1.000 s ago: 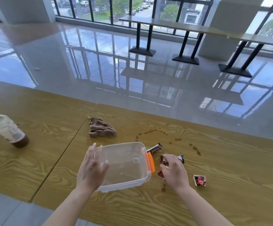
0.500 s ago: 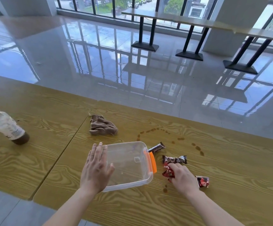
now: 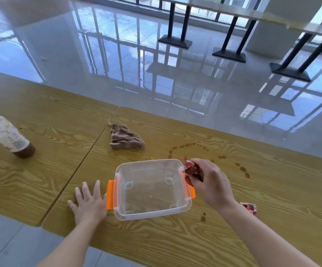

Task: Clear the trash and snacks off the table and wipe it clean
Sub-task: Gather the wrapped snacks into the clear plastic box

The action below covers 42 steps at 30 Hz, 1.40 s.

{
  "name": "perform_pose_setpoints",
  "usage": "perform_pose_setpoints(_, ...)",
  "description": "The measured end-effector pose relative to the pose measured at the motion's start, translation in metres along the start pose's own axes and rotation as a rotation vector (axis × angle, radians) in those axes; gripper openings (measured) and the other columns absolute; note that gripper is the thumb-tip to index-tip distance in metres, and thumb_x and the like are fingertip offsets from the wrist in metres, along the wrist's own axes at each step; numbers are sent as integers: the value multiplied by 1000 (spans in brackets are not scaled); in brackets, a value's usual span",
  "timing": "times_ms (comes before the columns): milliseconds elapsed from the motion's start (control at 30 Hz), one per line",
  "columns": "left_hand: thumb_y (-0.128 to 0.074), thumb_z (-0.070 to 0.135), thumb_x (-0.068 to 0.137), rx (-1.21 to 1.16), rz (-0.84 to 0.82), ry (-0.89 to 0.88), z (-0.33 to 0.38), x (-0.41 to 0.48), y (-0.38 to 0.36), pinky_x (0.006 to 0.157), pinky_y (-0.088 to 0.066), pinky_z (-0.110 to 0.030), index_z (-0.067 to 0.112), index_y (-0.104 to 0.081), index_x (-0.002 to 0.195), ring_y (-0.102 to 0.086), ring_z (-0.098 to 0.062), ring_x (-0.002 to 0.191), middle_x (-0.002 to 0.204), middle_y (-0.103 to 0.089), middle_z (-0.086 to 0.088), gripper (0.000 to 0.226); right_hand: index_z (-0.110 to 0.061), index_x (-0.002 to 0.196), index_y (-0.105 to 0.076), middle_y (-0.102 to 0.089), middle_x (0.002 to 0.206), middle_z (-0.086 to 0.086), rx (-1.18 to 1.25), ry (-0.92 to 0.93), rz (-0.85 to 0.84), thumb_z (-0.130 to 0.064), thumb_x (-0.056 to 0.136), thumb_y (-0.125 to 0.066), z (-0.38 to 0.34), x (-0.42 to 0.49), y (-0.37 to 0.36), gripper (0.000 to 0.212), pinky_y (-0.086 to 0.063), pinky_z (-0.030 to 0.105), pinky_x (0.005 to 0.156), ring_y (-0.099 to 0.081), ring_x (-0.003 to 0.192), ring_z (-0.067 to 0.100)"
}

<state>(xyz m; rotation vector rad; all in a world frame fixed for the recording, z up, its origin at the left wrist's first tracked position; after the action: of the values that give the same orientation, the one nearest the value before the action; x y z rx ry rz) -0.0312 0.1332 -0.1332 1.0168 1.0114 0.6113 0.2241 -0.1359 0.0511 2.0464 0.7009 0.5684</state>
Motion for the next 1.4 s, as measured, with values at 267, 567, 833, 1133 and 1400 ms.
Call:
perform_pose_setpoints(267,-23,56,95,64,117,8,-3,2,-18,109,19,-68,29,41,141,36,-40,139,154,39,-16,83,-33,123,-60,-66,111,-12,-128,287,-126,-31,81,-73,-86,3,-46,44,-52,36,76,-57,108,18)
perform_pose_setpoints(567,4,74,85,9,172,-70,-9,-2,-14,112,24,-58,38,10,154,27,-29,146,164,15,-9,78,-27,122,-57,-64,112,-5,-372,336,-355,-40,86,-65,-69,-3,-83,40,-40,44,98,-55,103,24)
perform_pose_setpoints(833,-23,57,87,-881,202,-170,7,-22,46,110,-29,-34,37,-62,116,-42,-17,135,132,-56,9,52,-14,110,-72,-70,106,-1,-103,220,-77,-6,81,-76,-46,-6,-40,30,-51,33,84,-61,103,23)
perform_pose_setpoints(1133,-41,51,91,-982,49,-316,67,-45,67,110,-38,-49,23,-53,139,-50,-14,128,135,-59,3,57,-20,120,-67,-65,116,-2,-168,-94,-85,-9,87,-67,52,3,-29,34,-43,28,83,-58,108,21)
perform_pose_setpoints(1400,-40,28,105,-907,148,-342,74,-44,60,108,-40,-50,19,-55,138,-52,-17,125,129,-62,1,38,-21,118,-57,-55,113,-2,-518,-191,-396,0,90,-45,128,9,-62,37,-48,33,79,-46,99,20)
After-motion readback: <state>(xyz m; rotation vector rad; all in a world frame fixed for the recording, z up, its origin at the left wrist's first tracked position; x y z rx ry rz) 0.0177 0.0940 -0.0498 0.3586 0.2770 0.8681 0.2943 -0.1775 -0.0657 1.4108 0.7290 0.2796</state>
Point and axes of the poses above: each hand's wrist, its own x-axis towards the middle knuckle, its own y-axis out of the back of the hand, z = x × y, the point moved 6 cm from there along x, towards the middle knuckle
